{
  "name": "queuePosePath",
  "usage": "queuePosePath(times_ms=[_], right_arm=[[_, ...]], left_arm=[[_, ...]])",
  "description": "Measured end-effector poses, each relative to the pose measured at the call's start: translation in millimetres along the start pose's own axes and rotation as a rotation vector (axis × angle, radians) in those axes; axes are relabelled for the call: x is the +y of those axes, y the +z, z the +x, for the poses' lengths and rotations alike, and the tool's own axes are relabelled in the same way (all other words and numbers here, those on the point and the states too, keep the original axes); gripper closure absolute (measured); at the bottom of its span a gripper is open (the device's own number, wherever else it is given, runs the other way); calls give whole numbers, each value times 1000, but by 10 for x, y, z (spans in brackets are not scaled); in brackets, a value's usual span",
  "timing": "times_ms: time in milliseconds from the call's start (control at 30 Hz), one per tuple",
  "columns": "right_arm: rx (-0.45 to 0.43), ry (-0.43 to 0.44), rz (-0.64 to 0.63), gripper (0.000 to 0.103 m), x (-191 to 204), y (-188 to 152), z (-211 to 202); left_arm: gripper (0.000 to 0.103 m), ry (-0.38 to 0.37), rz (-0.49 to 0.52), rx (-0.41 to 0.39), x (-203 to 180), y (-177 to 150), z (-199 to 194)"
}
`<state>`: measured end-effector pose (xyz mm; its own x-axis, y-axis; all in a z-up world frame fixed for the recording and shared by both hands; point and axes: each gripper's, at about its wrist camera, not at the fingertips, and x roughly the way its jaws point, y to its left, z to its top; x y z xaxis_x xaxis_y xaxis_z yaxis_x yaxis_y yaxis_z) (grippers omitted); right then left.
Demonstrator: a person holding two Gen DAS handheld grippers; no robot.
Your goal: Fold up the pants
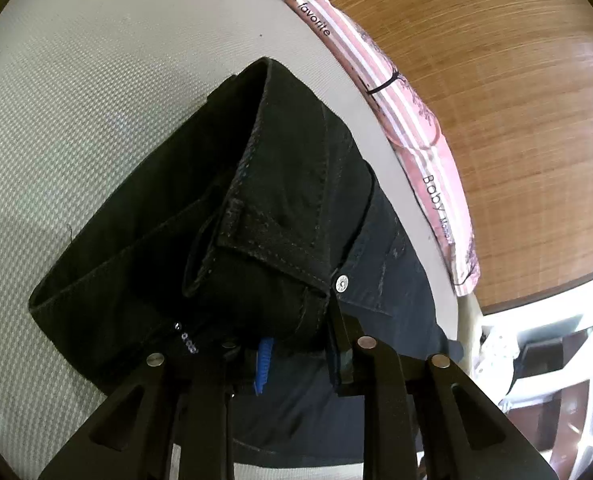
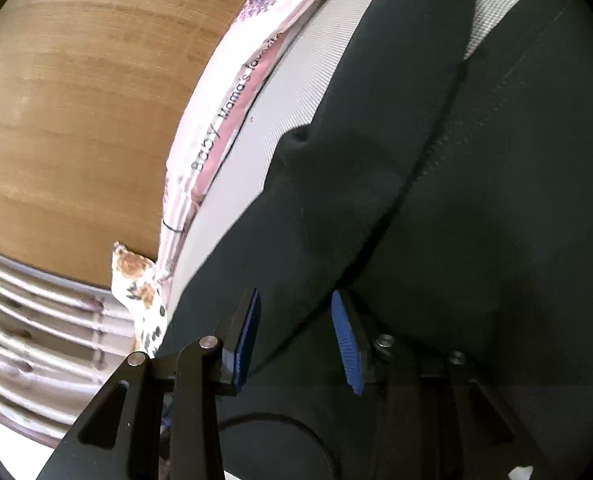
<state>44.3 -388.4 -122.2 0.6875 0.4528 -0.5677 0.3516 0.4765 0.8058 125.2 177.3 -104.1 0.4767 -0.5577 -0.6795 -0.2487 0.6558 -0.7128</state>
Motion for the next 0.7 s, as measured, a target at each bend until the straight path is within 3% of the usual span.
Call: queuePosePath(times_ms=[333,433,533,700], right_arm=[[-53,37,8,67,-21,214,-11],[-71,53,28,67,-61,223,-47],[-74,65,36,66,-76,218,-56],[-37,99,46,65,-81,133,8]], left_arm=[[70,-25,-71,-5,61,38,23],[86,-42,-60,-60,17,59,-47],[89,-35,-8,-82,-157,62,-137],[89,-101,-3,-124,-410,181,-354]])
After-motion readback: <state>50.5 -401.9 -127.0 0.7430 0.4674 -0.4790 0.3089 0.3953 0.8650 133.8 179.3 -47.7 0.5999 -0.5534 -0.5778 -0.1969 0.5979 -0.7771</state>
